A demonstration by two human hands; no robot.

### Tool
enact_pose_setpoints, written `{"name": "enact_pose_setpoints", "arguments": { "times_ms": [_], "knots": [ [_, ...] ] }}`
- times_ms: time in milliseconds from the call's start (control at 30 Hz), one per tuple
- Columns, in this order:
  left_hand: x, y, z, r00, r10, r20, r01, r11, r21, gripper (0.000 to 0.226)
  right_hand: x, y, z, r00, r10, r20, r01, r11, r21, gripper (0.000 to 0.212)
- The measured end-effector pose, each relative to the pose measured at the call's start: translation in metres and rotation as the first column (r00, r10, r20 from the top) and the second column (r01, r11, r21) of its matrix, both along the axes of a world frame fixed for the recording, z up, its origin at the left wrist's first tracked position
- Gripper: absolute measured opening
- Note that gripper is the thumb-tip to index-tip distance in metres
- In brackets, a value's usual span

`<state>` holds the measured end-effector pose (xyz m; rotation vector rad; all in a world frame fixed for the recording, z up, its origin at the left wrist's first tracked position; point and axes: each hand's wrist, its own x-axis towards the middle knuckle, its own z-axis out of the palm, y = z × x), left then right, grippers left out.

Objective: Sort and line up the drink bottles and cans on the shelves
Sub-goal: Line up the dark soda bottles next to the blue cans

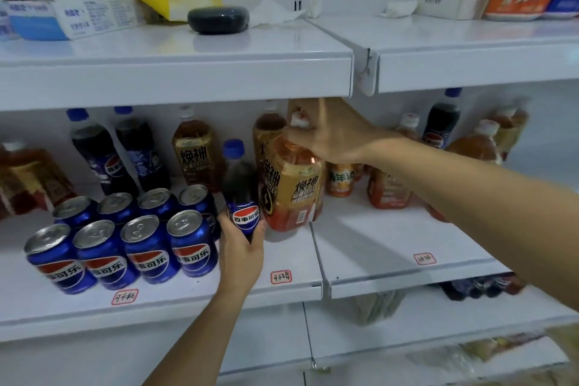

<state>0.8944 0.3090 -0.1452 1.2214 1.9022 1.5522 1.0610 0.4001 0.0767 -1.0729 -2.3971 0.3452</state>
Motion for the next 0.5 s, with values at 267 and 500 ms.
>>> {"name": "enact_pose_setpoints", "arguments": {
  "times_ms": [267,500],
  "knots": [
    [-0.002,0.021,0.005,0.993,-0.081,0.089,0.082,0.997,-0.007,0.073,0.085,-0.031,0.018,0.973,-0.225,0.050,0.228,0.971,-0.078,0.021],
    [-0.005,0.025,0.002,0.985,-0.128,0.112,0.129,0.992,0.001,0.075,0.146,0.000,-0.022,0.843,-0.516,0.153,0.525,0.851,-0.022,0.020]
  ]
}}
